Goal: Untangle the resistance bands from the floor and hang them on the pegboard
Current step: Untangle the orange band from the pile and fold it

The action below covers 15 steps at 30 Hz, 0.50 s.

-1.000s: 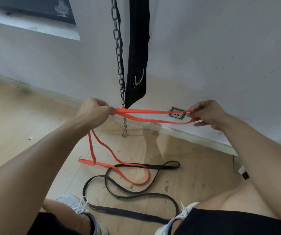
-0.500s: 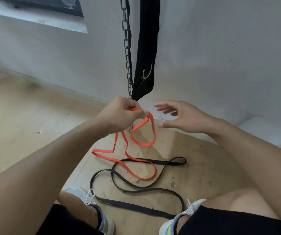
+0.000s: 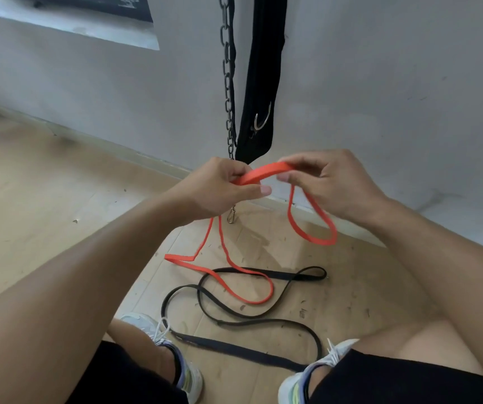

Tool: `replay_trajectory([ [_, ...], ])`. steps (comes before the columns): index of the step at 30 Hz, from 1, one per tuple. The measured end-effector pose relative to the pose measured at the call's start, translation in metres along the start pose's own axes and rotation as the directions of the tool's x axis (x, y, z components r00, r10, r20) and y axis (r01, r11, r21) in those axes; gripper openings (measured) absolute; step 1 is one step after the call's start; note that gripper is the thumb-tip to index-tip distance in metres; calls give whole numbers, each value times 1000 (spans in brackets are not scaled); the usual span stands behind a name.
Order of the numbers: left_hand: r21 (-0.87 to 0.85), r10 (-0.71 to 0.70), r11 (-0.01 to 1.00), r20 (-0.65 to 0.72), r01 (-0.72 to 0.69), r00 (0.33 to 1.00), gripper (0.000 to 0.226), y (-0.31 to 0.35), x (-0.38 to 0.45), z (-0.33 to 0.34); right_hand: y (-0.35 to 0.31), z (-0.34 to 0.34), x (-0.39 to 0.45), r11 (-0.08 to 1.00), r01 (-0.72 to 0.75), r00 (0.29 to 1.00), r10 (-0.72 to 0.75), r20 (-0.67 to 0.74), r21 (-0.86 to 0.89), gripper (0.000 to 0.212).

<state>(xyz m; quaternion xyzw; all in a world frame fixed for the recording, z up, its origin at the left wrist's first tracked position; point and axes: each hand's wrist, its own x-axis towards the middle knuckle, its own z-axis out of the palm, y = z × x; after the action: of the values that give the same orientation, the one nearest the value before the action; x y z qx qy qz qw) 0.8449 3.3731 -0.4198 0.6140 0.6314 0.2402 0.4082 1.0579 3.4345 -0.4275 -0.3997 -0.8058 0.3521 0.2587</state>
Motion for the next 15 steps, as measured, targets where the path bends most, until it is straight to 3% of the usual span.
replay_trajectory([
  [5,61,-44,997,-84,49,995,20,-7,3,-13,30,-40,12,977,-25,945,92,-313,212,13],
  [7,78,-60,994,-119,70,991,20,-11,4,-17,50,-55,13,959,-37,926,139,-350,282,13],
  [9,93,-43,994,-167,59,985,17,-15,5,-20,67,-65,11,961,-149,955,201,-219,232,11],
  [11,105,3,994,-241,23,971,17,-15,6,-20,80,-66,4,956,-282,960,280,29,82,7],
  [13,96,72,994,-293,-46,953,15,-12,4,-19,85,-55,1,934,-344,902,356,245,-95,5],
  [15,101,162,985,-305,-137,938,13,-6,3,-17,85,-36,1,917,-299,842,383,379,-263,9],
])
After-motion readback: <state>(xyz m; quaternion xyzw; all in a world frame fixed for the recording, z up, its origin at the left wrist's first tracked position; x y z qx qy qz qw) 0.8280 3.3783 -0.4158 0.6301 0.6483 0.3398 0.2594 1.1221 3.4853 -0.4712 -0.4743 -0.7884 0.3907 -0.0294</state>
